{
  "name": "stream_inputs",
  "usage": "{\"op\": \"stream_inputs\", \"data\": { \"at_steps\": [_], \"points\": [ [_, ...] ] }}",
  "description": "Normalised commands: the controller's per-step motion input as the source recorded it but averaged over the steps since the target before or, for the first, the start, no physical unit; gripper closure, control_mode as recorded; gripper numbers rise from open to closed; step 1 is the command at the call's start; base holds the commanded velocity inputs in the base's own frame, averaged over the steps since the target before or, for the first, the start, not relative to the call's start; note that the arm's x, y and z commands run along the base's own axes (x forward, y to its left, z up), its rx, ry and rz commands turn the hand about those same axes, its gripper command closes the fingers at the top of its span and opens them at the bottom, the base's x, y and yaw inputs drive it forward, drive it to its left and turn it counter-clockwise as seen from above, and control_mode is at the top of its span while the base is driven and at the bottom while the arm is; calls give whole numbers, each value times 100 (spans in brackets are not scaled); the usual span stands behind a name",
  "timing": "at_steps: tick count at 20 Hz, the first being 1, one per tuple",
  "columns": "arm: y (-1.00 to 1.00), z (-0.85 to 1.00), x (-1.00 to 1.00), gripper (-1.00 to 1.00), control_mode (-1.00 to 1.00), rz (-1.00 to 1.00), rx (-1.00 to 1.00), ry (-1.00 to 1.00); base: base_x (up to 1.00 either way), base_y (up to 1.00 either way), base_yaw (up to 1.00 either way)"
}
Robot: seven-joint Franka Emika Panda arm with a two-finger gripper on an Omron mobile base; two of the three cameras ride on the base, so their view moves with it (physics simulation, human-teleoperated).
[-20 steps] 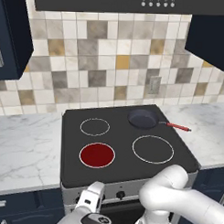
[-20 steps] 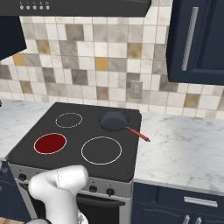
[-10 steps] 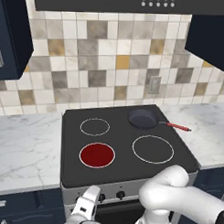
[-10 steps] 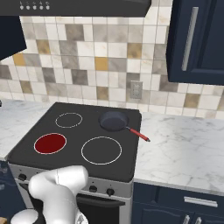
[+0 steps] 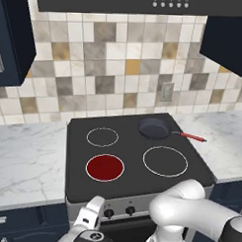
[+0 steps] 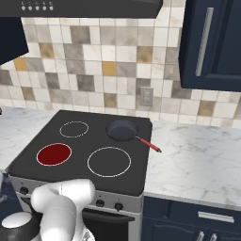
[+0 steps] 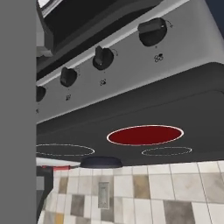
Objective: Turn off the front left burner of the stove.
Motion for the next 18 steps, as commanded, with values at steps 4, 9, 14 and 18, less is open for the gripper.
{"op": "stream_inputs", "data": {
  "at_steps": [4, 9, 14, 18],
  "points": [
    [2, -29, 0, -100, -100, 0, 0, -3, 0, 0, 0],
    [0, -22, 18, -100, -100, 0, 0, -7, 0, 0, 0],
    [1, -14, 26, -100, -100, 0, 0, -2, 0, 0, 0],
    [18, -21, 4, -100, -100, 0, 0, -4, 0, 0, 0]
  ]
}}
